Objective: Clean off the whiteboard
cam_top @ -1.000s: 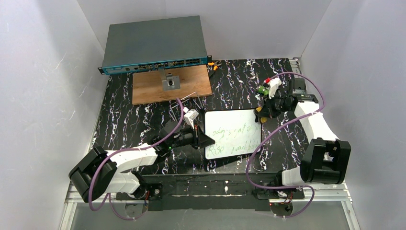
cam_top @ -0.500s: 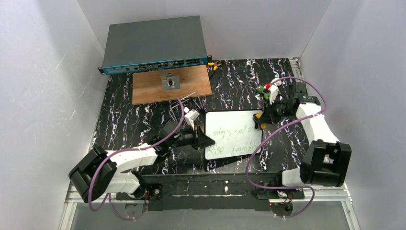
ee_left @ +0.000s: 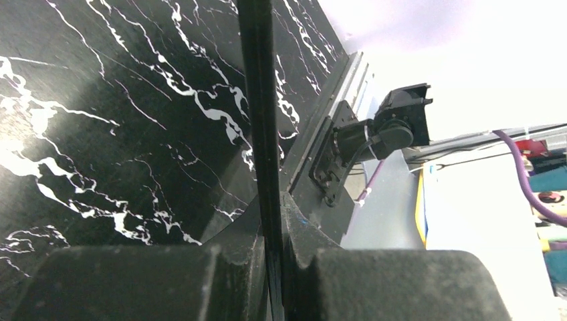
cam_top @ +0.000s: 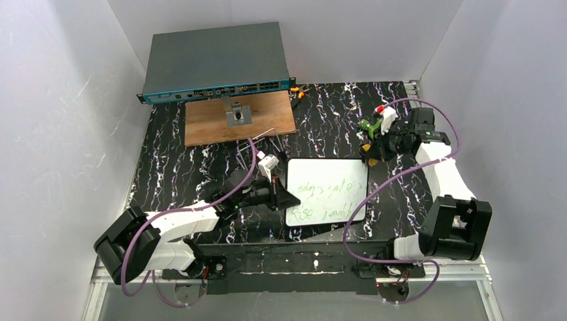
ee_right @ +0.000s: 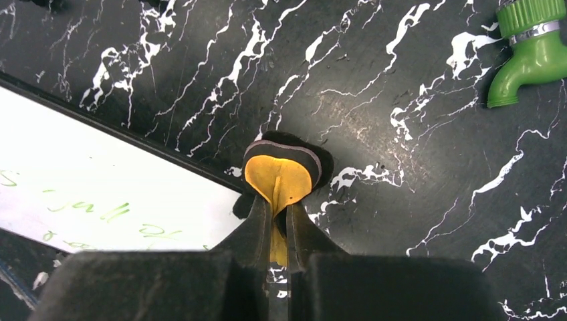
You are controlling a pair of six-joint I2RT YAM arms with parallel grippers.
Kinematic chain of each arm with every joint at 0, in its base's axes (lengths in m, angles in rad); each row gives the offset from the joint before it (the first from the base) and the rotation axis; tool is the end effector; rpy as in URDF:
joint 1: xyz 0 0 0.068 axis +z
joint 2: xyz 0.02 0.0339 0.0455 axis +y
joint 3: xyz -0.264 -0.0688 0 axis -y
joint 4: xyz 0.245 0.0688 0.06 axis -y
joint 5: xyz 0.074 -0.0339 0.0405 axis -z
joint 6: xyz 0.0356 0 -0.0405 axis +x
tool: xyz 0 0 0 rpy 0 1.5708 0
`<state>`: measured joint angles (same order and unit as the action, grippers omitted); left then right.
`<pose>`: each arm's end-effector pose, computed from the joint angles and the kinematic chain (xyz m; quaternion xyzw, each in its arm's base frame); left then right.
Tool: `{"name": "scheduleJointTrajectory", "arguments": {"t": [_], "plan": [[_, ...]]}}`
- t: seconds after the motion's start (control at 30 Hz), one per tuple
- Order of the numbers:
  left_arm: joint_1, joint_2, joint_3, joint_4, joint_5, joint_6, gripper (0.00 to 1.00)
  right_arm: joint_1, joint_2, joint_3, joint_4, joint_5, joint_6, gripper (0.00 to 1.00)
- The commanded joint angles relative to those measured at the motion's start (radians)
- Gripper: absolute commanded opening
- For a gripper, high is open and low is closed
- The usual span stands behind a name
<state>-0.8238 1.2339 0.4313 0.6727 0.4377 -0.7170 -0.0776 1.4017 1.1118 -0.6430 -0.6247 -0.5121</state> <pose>0.1598 -0.1948 0.2144 0.1822 0.7249 -0.5656 0.3485 0.2895 -0.0016 0.2786 -0.2889 0.8616 0.1925 0.3703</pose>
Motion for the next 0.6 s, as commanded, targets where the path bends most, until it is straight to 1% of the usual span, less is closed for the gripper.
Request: {"name": "scheduleJointTrajectory", "arguments": {"t": [0.0, 0.13, 0.23, 0.43, 0.57], "plan": [[-0.005, -0.035, 0.013, 0.075, 0.022, 0.055, 0.00, -0.005, -0.083, -0.116, -0.008, 0.002, -0.062, 0.01], [-0.005, -0.026, 0.015, 0.084, 0.025, 0.049, 0.00, -0.014, -0.134, -0.181, 0.005, -0.038, -0.092, 0.01], [-0.005, -0.028, 0.011, 0.085, 0.024, 0.046, 0.00, -0.024, -0.159, -0.194, 0.020, -0.083, -0.089, 0.01], [-0.003, -0.031, 0.009, 0.076, 0.014, 0.043, 0.00, -0.065, -0.176, -0.120, -0.024, -0.244, -0.078, 0.01], [-0.001, -0.035, 0.009, 0.065, 0.002, 0.043, 0.00, -0.070, -0.193, -0.101, -0.067, -0.248, -0.117, 0.01]]}}
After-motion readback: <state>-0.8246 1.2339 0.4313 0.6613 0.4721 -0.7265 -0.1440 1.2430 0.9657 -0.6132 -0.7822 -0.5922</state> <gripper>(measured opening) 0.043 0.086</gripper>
